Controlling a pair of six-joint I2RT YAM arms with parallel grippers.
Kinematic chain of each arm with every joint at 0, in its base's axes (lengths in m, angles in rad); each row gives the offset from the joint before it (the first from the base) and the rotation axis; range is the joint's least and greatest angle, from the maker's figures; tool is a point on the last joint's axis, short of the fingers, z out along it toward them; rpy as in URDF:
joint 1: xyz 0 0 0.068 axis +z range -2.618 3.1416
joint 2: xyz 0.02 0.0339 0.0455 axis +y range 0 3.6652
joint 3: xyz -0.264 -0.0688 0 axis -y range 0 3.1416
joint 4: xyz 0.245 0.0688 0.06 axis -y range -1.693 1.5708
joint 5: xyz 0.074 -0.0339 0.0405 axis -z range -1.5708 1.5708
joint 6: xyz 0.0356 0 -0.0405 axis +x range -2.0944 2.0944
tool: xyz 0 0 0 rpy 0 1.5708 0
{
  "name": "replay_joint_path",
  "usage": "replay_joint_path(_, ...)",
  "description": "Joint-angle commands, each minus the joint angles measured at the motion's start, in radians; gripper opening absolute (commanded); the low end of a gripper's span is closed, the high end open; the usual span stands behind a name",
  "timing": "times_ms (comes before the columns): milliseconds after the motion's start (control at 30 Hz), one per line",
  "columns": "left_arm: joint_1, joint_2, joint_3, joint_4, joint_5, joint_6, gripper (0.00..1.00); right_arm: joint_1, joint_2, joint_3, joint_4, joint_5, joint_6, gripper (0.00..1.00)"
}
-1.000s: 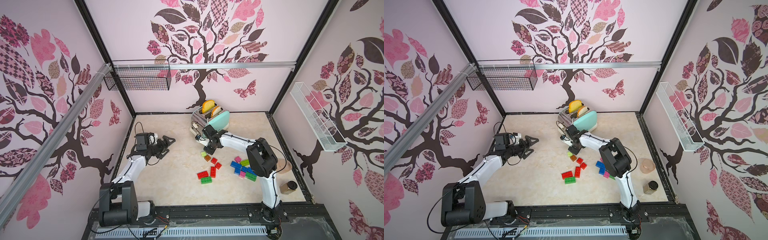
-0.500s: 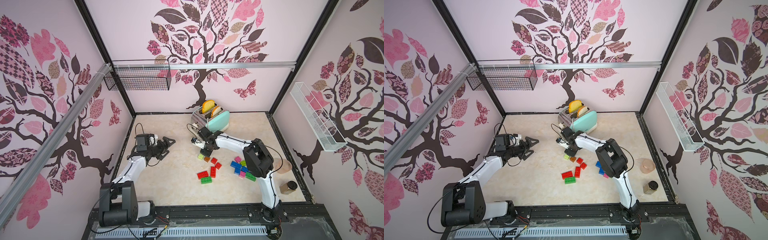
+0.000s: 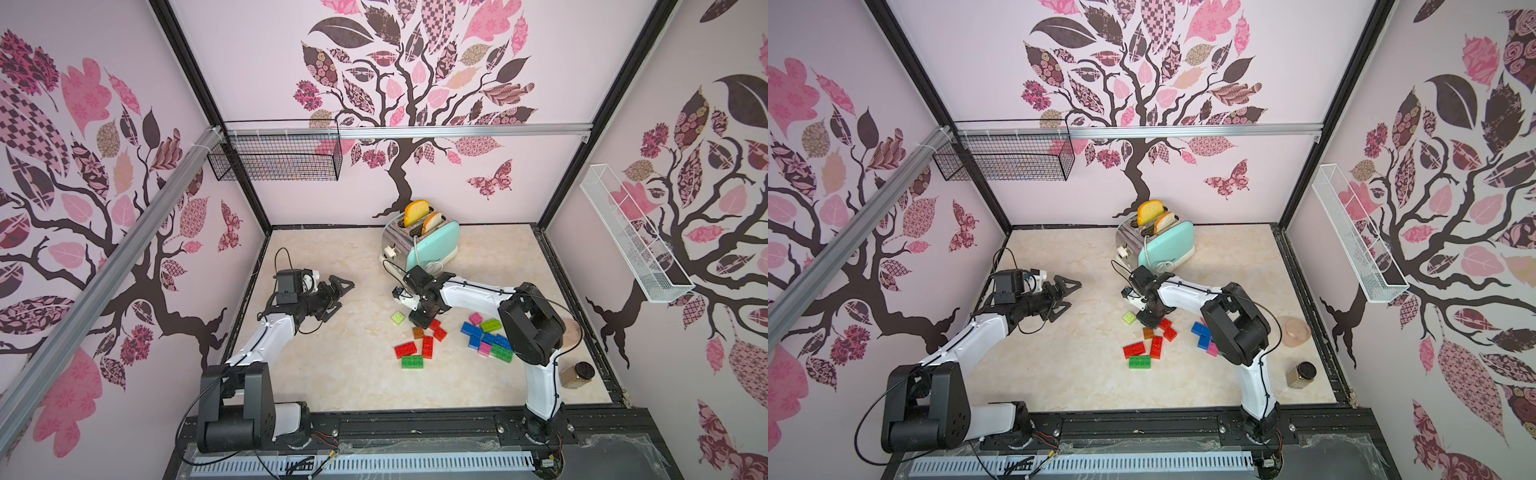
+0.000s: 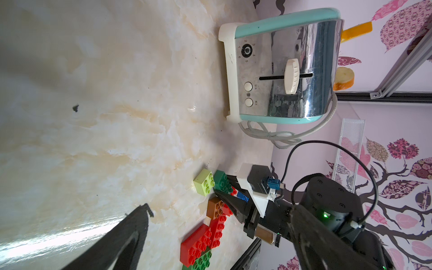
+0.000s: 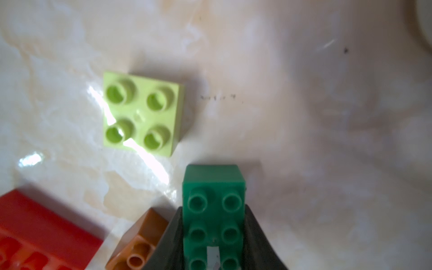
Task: Assemble a heart with lego
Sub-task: Adjust the lego brick at the center of the board.
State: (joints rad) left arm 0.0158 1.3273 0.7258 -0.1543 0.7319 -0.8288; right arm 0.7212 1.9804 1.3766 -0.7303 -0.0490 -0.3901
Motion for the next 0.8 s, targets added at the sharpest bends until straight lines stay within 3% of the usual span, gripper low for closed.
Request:
replay_joint_path(0, -0.046, 0.026, -0.012, 0.048, -0.015, -0.017, 0.97, 0.001, -0.051, -0.020, 0.008, -0.027, 0.029, 0.33)
replay_joint_path(367, -0.137, 0.063, -0.052, 0.118, -0.028, -0.069, 0.97, -0.004, 0.098, 0.191, -0.089, 0.033, -0.003, 0.32)
replay_joint_path(767, -0.171, 0.132, -0.070, 0.200, -0.025, -0.115, 0.97, 0.031, 0.030, 0.083, -0.035, -0.102, -0.019, 0.33)
